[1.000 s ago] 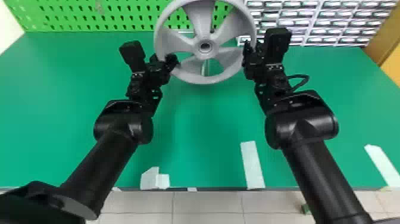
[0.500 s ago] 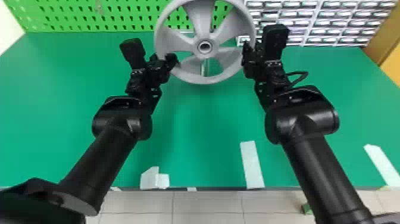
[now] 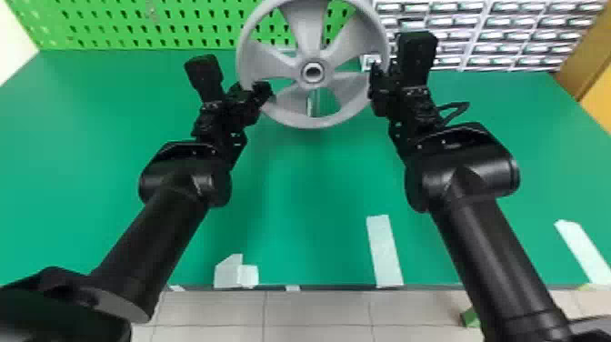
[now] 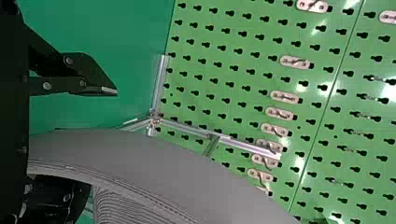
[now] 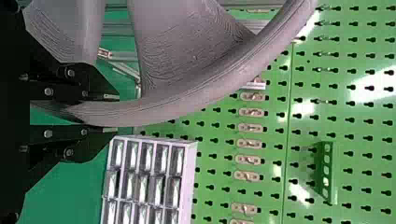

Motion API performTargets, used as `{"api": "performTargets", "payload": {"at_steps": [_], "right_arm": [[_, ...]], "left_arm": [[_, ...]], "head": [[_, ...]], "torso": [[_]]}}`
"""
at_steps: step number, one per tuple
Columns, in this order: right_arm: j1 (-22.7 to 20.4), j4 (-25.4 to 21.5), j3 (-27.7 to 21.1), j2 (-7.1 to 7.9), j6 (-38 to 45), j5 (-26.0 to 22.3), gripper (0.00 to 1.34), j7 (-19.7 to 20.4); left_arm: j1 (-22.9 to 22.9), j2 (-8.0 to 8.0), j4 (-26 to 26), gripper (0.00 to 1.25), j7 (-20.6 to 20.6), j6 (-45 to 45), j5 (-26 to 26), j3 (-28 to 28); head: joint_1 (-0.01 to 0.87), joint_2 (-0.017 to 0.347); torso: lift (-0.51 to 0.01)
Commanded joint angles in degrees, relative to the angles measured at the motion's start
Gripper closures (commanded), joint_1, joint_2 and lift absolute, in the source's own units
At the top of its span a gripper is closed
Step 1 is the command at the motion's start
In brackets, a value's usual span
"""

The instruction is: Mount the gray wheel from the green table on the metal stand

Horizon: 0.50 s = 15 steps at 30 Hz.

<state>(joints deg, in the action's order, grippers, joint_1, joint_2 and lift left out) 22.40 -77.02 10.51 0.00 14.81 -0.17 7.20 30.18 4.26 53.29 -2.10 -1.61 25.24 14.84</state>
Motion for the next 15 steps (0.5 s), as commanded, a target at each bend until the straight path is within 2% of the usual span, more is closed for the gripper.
{"api": "performTargets", "payload": {"at_steps": [1, 15], "right_arm": [[0.53, 0.74, 0.12, -0.05, 0.13, 0.17, 1.32, 5.81], [1.68, 2.23, 0.92, -0.05, -0.14, 0.34, 1.32, 6.86]], "left_arm": [[0.23, -0.13, -0.02, 0.86, -2.73, 0.12, -0.37, -0.25], [0.75, -0.83, -0.29, 0.86, -4.05, 0.12, -2.83, -1.56]], "head": [[0.867, 0.052], [0.867, 0.052]], "torso": [[-0.1], [-0.1]]}}
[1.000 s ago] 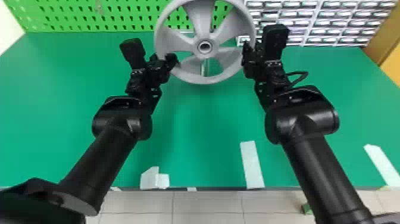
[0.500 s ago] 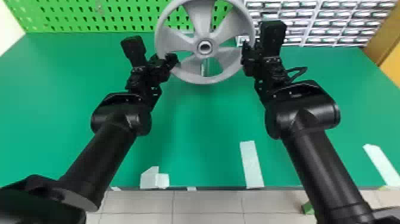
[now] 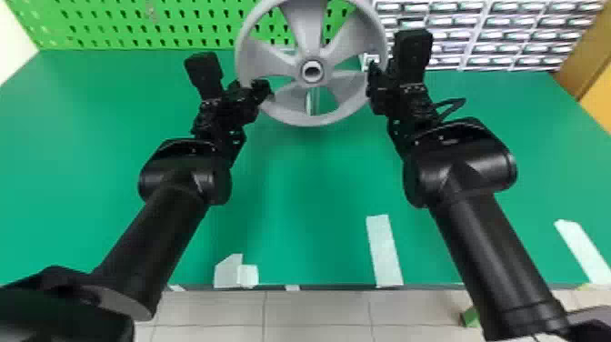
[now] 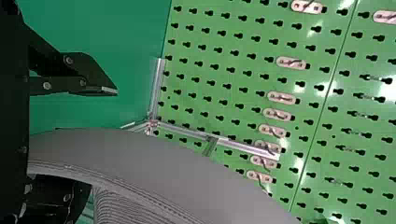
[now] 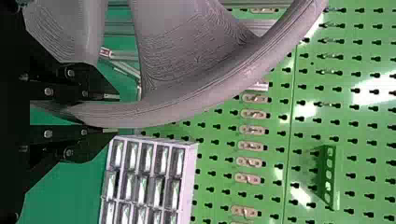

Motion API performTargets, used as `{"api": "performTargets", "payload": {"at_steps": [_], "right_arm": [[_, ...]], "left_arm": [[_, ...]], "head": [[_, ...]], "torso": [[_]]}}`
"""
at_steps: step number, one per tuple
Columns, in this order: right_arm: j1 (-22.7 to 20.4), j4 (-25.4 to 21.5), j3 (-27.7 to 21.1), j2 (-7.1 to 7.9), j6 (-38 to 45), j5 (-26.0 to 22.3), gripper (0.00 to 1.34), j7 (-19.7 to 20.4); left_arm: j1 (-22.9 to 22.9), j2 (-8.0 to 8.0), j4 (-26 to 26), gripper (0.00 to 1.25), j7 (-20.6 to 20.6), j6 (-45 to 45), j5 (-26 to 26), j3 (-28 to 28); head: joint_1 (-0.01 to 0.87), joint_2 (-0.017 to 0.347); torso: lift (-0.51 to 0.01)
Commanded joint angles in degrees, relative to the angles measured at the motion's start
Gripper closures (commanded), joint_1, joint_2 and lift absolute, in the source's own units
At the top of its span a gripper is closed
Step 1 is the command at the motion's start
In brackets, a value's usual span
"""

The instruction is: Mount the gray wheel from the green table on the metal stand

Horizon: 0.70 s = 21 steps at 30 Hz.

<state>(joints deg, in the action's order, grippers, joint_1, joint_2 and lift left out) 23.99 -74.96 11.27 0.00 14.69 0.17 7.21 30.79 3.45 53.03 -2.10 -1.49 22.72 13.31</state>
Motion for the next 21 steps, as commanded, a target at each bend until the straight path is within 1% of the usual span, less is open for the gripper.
{"api": "performTargets", "payload": {"at_steps": [1, 7, 11, 17, 21], "right_arm": [[0.09, 0.16, 0.24, -0.05, -0.1, 0.01, 1.32, 6.86], [0.09, 0.08, 0.42, -0.05, -0.37, -0.08, 1.32, 6.86], [-0.09, 0.08, 0.42, -0.05, -0.54, -0.08, 1.32, 6.86], [-0.09, 0.08, 0.59, -0.05, -0.89, -0.08, 1.32, 6.86], [-0.17, 0.08, 0.68, -0.05, -1.24, -0.08, 1.28, 6.86]], "left_arm": [[0.14, -0.02, -0.04, 0.86, -4.05, -0.01, -0.31, -0.04], [0.14, -0.02, -0.04, 0.85, -4.14, -0.01, -0.57, -0.39], [0.23, -0.02, -0.04, 0.81, -4.14, -0.01, -0.66, -0.39], [0.23, -0.02, -0.04, 0.81, -4.14, -0.01, -0.75, -0.48], [0.14, -0.02, -0.04, 0.72, -4.14, -0.01, -0.75, -0.31]], "head": [[0.867, 0.052], [0.867, 0.052], [0.867, 0.052], [0.867, 0.052], [0.867, 0.052]], "torso": [[-0.1], [-0.1], [-0.1], [-0.1], [-0.1]]}}
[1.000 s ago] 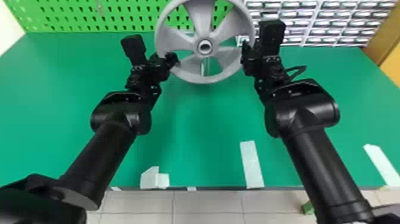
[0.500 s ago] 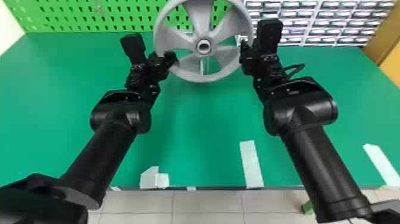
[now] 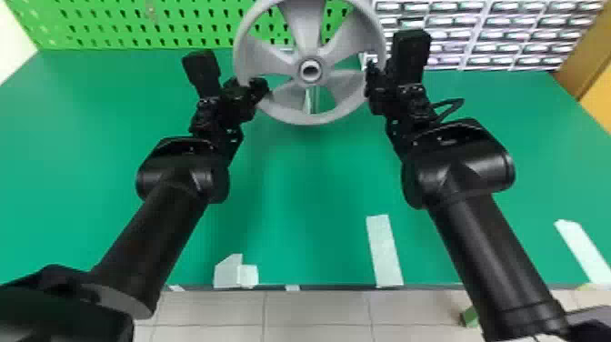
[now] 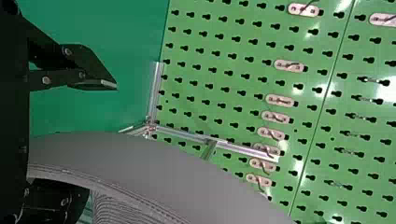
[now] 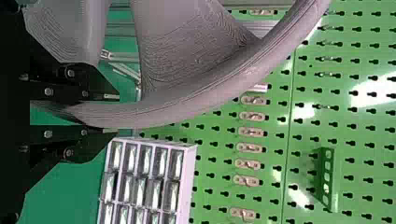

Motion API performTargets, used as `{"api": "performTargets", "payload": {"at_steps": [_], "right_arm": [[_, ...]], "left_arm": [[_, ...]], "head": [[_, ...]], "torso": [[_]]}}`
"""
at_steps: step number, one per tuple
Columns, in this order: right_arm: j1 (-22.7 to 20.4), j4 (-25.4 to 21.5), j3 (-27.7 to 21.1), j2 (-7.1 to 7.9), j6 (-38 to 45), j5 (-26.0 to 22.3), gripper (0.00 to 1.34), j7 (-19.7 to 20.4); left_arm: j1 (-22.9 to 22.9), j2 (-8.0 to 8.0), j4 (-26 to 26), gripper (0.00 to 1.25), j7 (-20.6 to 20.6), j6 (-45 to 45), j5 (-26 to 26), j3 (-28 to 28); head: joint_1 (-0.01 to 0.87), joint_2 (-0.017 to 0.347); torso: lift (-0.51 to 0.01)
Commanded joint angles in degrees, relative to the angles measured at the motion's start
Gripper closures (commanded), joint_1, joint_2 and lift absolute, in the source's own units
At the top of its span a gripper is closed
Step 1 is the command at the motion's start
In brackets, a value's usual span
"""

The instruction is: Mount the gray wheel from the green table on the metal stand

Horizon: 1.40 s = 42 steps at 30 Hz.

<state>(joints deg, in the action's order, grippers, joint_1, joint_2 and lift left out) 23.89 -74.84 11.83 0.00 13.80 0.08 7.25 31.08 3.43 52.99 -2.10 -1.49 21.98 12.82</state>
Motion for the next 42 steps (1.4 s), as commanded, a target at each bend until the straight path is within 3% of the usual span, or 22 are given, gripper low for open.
{"api": "performTargets", "payload": {"at_steps": [1, 5, 9, 13, 16, 20, 29, 42], "right_arm": [[-0.08, -0.04, 0.13, -0.05, -0.44, 0.01, 1.25, 6.81], [-0.16, -0.04, 0.22, -0.05, -0.53, 0.01, 1.0, 6.9], [-0.25, -0.04, 0.22, -0.05, -0.53, 0.01, 0.98, 7.08], [-0.25, -0.04, 0.22, -0.05, -0.53, -0.08, 0.81, 7.08], [-0.25, -0.04, 0.3, -0.05, -0.53, -0.26, 0.78, 7.08], [-0.25, 0.05, 0.39, -0.05, -0.53, -0.52, 0.59, 7.08], [-0.16, 0.22, 0.83, -0.05, -0.53, -0.78, 0.52, 7.08], [0.01, 0.66, 1.53, -0.05, -0.88, -1.4, 0.52, 7.08]], "left_arm": [[-0.14, 0.0, 0.01, 0.7, -4.14, 0.0, 0.0, 0.28], [-0.14, -0.09, 0.01, 0.64, -4.14, 0.0, 0.0, 0.54], [-0.14, -0.09, 0.01, 0.62, -4.14, 0.0, 0.0, 0.54], [-0.14, -0.09, 0.01, 0.57, -4.14, -0.09, 0.09, 0.63], [-0.23, -0.09, 0.01, 0.56, -4.14, -0.44, 0.35, 0.8], [-0.23, -0.18, 0.01, 0.53, -4.14, -0.71, 0.88, 1.24], [-0.32, -0.09, 0.01, 0.49, -4.05, -1.85, 1.67, 2.21], [-0.49, -0.09, 0.01, 0.49, -3.61, -3.08, 3.16, 2.91]], "head": [[0.867, 0.052], [0.867, 0.052], [0.867, 0.052], [0.867, 0.052], [0.867, 0.052], [0.867, 0.052], [0.867, 0.052], [0.867, 0.052]], "torso": [[-0.1], [-0.1], [-0.1], [-0.1], [-0.1], [-0.1], [-0.1], [-0.1]]}}
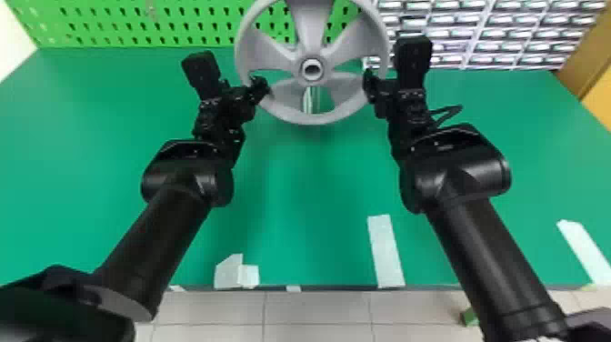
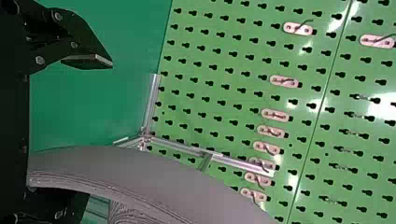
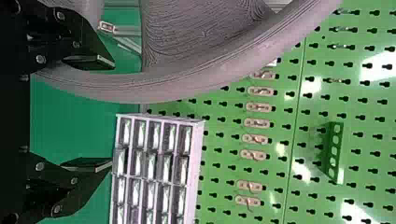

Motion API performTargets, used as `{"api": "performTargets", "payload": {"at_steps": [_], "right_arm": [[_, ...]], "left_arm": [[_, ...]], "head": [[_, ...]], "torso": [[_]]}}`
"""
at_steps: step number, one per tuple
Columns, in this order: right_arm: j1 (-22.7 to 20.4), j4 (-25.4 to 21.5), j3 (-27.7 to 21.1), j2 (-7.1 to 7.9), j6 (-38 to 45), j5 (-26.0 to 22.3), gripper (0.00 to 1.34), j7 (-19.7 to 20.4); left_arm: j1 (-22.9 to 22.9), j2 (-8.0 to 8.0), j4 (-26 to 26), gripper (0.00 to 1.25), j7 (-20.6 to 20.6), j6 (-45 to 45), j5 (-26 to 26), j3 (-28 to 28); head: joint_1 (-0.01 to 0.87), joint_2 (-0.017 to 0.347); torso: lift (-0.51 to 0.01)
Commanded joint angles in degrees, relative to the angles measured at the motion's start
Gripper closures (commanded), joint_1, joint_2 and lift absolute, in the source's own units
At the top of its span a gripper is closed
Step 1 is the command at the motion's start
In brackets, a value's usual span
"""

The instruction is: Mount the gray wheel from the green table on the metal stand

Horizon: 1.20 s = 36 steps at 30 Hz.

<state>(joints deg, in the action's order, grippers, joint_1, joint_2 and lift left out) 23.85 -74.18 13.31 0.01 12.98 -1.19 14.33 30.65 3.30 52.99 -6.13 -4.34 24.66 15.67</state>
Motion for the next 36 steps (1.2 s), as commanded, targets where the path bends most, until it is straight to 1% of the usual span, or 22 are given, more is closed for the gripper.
{"api": "performTargets", "payload": {"at_steps": [1, 24, 28, 36], "right_arm": [[0.06, 0.09, 0.05, -0.07, -0.06, -0.13, 0.52, 0.0], [0.06, 0.18, 0.22, -0.07, -0.32, -0.21, 0.52, 0.0], [-0.03, 0.18, 0.22, -0.07, -0.41, -0.83, 0.52, 0.0], [-0.47, -0.96, 0.31, -0.07, -0.85, -1.09, 0.52, 0.0]], "left_arm": [[-0.06, 0.04, 0.01, 0.49, 0.6, -0.32, 0.48, 0.15], [-0.06, 0.04, 0.1, 0.49, 1.91, -2.08, 0.04, 0.51], [-0.15, 0.04, 0.1, 0.49, 2.79, -2.16, 0.04, 0.51], [-0.85, 0.04, 0.98, 0.49, 2.79, -2.16, -0.14, 0.51]], "head": [[0.867, 0.052], [0.867, 0.052], [0.867, 0.052], [0.867, 0.052]], "torso": [[-0.1], [-0.1], [-0.1], [-0.1]]}}
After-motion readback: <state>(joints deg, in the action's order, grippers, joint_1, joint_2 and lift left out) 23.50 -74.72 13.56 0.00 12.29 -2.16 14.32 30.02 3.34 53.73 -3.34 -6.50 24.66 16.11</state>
